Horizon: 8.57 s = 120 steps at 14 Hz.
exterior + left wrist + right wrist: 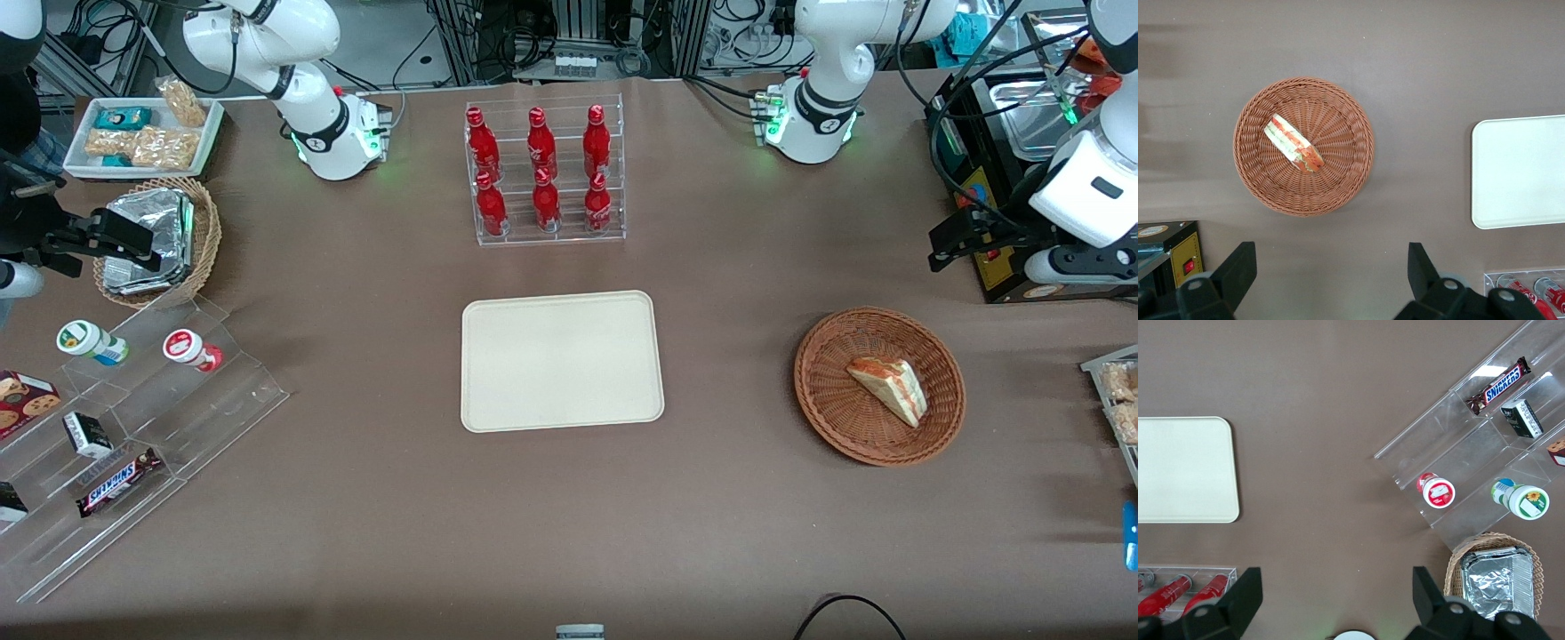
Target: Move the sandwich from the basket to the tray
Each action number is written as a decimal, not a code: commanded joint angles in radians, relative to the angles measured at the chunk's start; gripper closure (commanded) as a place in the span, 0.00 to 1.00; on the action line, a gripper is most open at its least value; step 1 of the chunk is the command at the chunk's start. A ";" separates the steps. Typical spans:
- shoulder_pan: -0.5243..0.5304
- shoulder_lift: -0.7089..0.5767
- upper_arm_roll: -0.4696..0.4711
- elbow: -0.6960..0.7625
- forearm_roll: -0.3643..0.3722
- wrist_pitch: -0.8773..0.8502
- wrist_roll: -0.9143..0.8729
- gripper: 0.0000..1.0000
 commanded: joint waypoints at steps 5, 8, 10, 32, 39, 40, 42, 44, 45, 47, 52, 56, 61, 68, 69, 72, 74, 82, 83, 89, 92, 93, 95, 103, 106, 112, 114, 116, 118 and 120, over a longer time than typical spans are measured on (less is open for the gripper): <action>-0.002 0.002 -0.002 0.020 0.012 -0.026 -0.003 0.00; -0.002 0.004 -0.002 0.018 0.018 -0.026 -0.006 0.00; -0.002 0.002 -0.002 0.014 0.020 -0.026 -0.006 0.00; 0.107 0.186 0.021 -0.405 0.021 0.519 -0.122 0.00; 0.105 0.327 0.021 -0.410 0.018 0.709 -0.653 0.00; 0.105 0.346 0.021 -0.411 0.020 0.709 -0.656 0.00; 0.105 0.384 0.023 -0.410 0.020 0.715 -0.658 0.00; 0.105 0.403 0.024 -0.420 0.021 0.718 -0.656 0.59; 0.104 0.398 0.029 -0.431 0.023 0.717 -0.650 0.86; 0.102 0.372 0.031 -0.430 0.029 0.689 -0.647 0.95; 0.031 0.315 0.020 -0.275 0.106 0.406 -0.548 1.00; -0.095 0.346 0.018 -0.151 0.098 0.280 -0.356 1.00; -0.324 0.453 0.011 -0.097 -0.005 0.459 -0.502 1.00; -0.563 0.662 0.009 0.159 -0.006 0.476 -0.832 1.00; -0.594 0.694 0.008 0.193 -0.005 0.479 -0.865 1.00; -0.632 0.791 -0.001 0.297 -0.005 0.529 -0.923 1.00; -0.631 0.821 -0.053 0.313 -0.002 0.549 -0.925 1.00; -0.706 0.849 -0.061 0.275 0.012 0.569 -0.876 0.97; -0.709 0.848 -0.061 0.270 0.015 0.569 -0.870 0.92; -0.706 0.802 -0.055 0.279 0.041 0.537 -0.886 0.00; -0.701 0.736 -0.014 0.273 0.075 0.447 -0.860 0.00; -0.694 0.693 0.010 0.271 0.064 0.400 -0.857 0.00; -0.643 0.641 0.012 0.262 0.070 0.302 -0.851 0.00; -0.374 0.352 0.014 -0.047 0.075 0.221 -0.499 0.00; -0.266 0.225 0.014 -0.161 0.075 0.211 -0.310 0.00; -0.097 0.041 0.014 -0.197 0.064 0.077 -0.006 0.00; -0.073 -0.001 0.012 -0.181 0.067 0.039 0.014 0.00; -0.010 -0.010 -0.003 -0.143 0.067 0.030 0.017 0.00; 0.029 -0.031 -0.006 -0.129 0.064 0.028 0.073 0.00; 0.030 -0.031 0.008 -0.073 0.066 -0.018 0.124 0.00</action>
